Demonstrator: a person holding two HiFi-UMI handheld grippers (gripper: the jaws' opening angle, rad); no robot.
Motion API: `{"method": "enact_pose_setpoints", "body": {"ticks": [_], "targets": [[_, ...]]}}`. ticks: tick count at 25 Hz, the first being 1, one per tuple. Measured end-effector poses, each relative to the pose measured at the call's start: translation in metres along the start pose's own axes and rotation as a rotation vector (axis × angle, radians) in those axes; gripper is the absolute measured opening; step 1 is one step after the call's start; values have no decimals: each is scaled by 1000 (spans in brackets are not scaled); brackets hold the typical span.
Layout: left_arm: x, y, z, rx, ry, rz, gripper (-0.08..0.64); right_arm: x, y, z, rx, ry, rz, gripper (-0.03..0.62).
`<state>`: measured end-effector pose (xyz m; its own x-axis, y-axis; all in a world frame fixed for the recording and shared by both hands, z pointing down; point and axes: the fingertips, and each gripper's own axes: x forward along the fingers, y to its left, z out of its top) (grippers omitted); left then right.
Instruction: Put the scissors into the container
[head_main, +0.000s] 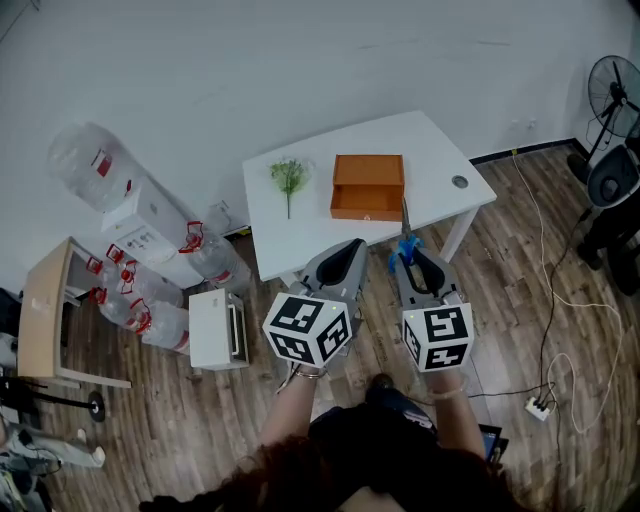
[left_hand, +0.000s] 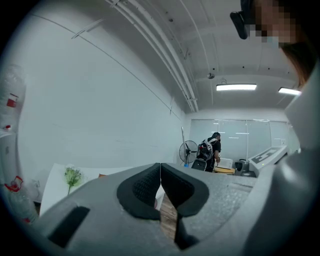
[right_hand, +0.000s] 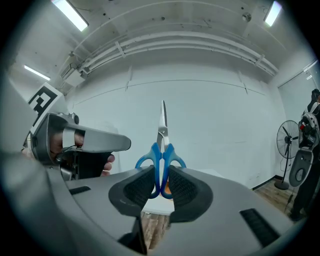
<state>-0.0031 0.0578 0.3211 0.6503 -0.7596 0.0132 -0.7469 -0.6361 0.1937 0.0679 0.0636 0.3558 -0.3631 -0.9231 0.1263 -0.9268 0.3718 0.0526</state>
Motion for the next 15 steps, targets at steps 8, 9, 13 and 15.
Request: {"method": "enact_pose_setpoints", "body": {"ticks": [8, 9, 13, 15], "targets": [[41, -2, -1, 7, 4, 54, 17, 23, -35, -2, -12, 6, 66, 75], [44, -2, -1, 5, 7, 58, 17, 26, -37, -3, -10, 8, 72, 75], [57, -1, -3, 2, 17, 67, 17, 34, -45, -4, -4, 8, 88, 77], [65, -1, -4, 10, 22, 65, 17, 39, -48, -5, -3, 5, 94, 77]]}}
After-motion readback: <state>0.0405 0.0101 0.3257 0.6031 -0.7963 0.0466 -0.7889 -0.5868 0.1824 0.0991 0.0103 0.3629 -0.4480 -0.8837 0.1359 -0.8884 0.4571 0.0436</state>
